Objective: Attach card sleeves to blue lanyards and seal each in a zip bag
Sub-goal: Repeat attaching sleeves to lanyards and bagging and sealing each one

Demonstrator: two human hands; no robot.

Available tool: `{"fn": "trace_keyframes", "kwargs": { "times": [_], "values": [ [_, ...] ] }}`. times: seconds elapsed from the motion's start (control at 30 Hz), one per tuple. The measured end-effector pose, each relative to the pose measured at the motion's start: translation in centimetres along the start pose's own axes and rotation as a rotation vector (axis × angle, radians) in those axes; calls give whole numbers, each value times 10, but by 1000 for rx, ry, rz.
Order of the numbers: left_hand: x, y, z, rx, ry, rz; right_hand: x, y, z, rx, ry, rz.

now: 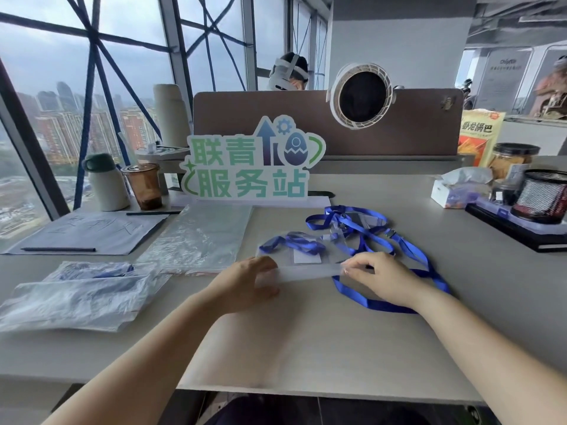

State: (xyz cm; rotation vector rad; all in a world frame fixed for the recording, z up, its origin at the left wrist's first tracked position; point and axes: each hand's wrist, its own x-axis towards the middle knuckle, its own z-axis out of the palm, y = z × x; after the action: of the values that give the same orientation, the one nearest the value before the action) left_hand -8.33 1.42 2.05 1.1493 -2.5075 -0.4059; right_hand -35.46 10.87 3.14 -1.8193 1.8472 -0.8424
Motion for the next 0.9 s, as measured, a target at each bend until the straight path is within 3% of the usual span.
{"fn": "trace_keyframes", "kwargs": {
  "times": [0.13,0.23,0.3,0.37,0.5,0.7,0.9],
  "values": [
    [-3,-9,-6,-266,129,-77,-1,-4,-5,194,94,-10],
    [1,0,-10,-653,219,-223,5,-9,-6,327,195,4],
    [9,4,-8,-722,229,-330,14,-10,-4,340,273,59],
    [19,2,-1,-613,234,-410,27,-6,0,261,314,153],
    [35,-9,7,-173,232,-543,44,2,8,-70,288,331],
    [49,-11,4,-383,210,-551,53,2,4,7,239,287],
    [51,-4,5,12,147,-577,60,10,3,-46,183,395]
  ]
}}
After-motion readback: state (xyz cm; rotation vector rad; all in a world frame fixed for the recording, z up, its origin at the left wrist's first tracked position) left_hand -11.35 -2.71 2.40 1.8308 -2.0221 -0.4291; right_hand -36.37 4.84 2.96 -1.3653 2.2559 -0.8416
